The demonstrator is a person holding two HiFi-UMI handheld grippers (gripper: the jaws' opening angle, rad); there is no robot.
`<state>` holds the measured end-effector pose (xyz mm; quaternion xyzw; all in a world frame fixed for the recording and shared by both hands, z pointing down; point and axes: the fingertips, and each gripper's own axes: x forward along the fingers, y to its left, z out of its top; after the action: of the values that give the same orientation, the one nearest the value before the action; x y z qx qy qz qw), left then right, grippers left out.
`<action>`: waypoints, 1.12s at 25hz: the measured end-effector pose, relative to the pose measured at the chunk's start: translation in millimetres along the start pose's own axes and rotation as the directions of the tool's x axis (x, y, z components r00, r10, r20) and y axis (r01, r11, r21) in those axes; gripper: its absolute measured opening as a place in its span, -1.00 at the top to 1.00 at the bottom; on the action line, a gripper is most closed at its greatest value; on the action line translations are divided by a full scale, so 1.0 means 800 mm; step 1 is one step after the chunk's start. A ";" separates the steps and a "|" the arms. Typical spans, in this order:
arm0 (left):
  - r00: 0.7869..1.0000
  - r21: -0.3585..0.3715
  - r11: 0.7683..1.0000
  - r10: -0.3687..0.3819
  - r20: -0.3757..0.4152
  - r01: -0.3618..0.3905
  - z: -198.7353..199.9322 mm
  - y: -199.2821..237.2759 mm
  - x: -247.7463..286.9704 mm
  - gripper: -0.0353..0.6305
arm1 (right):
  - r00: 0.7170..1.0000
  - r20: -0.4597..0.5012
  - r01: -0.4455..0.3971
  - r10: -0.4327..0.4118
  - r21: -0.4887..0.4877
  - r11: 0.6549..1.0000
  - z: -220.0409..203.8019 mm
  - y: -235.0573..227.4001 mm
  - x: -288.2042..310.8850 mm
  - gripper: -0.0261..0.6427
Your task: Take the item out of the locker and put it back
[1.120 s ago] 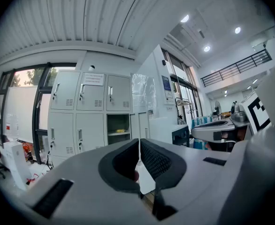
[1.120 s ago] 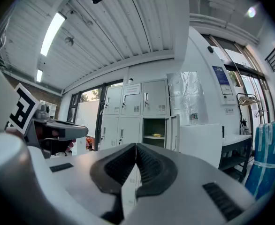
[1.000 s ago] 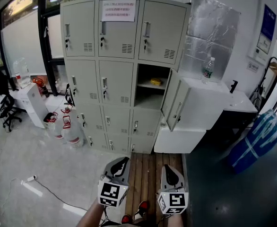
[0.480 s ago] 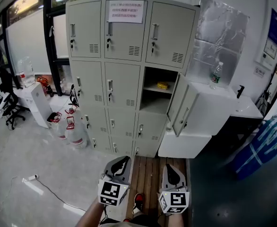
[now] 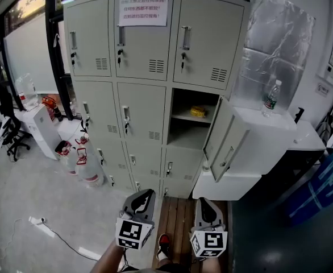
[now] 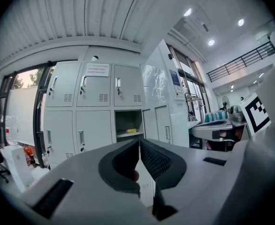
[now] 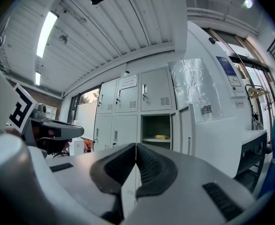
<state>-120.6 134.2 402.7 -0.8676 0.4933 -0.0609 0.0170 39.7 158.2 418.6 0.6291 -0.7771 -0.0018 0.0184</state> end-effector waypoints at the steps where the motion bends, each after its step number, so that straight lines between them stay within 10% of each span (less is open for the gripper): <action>1: 1.000 0.002 1.000 -0.001 -0.005 0.001 0.000 0.005 0.018 0.80 | 1.000 -0.001 0.001 -0.001 0.004 1.000 0.000 -0.008 0.017 0.87; 28: 1.000 -0.011 1.000 0.025 -0.014 -0.026 0.018 0.090 0.315 0.80 | 1.000 -0.009 -0.017 0.017 0.006 1.000 -0.002 -0.151 0.311 0.87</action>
<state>-52.4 -119.6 404.2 -0.8608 0.5048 -0.0641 0.0096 106.4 -110.5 423.3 0.6224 -0.7824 0.0032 0.0201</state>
